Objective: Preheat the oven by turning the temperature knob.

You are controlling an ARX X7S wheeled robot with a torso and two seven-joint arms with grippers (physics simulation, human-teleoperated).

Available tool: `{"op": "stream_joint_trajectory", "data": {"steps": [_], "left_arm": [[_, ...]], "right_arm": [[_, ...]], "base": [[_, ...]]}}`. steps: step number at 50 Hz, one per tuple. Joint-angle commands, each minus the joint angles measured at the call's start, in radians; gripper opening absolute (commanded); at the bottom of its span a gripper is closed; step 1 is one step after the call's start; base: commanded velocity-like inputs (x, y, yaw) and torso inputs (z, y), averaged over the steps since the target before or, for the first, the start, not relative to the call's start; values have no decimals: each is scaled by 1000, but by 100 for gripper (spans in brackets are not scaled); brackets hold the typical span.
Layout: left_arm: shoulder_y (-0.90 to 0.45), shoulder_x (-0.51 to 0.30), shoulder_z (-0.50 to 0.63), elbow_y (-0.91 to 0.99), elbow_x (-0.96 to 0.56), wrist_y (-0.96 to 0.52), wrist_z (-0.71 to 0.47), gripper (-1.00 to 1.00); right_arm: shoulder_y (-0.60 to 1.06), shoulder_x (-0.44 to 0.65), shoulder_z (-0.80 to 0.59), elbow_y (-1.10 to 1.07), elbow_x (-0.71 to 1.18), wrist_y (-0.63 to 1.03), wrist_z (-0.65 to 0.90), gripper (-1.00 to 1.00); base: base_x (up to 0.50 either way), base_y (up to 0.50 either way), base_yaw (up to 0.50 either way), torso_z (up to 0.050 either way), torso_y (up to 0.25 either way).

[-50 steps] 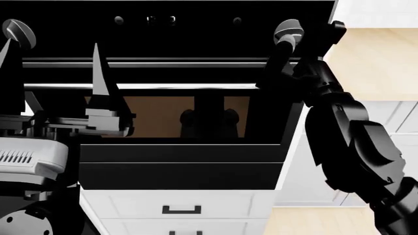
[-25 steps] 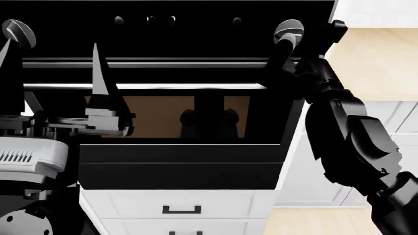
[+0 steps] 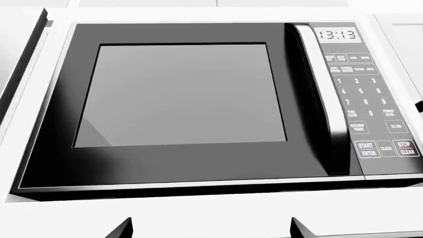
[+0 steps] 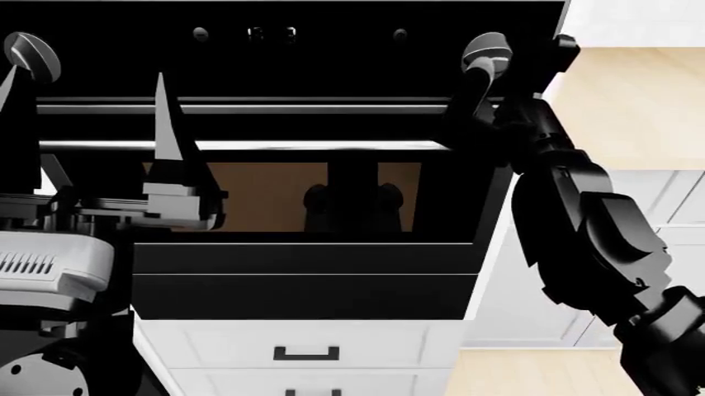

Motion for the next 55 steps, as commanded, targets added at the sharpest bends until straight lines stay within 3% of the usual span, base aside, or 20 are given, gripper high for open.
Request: {"op": "stream_joint_trajectory", "data": {"steps": [1, 55], "left_arm": [[0, -3, 2, 0, -1, 2, -2, 100], [0, -14, 8, -5, -8, 10, -13, 100]], "right_arm": [[0, -2, -4, 6, -1, -6, 0, 100], [29, 9, -7, 66, -9, 12, -22, 100]], "base": [[0, 0, 0, 0, 0], [0, 0, 0, 0, 0]]}}
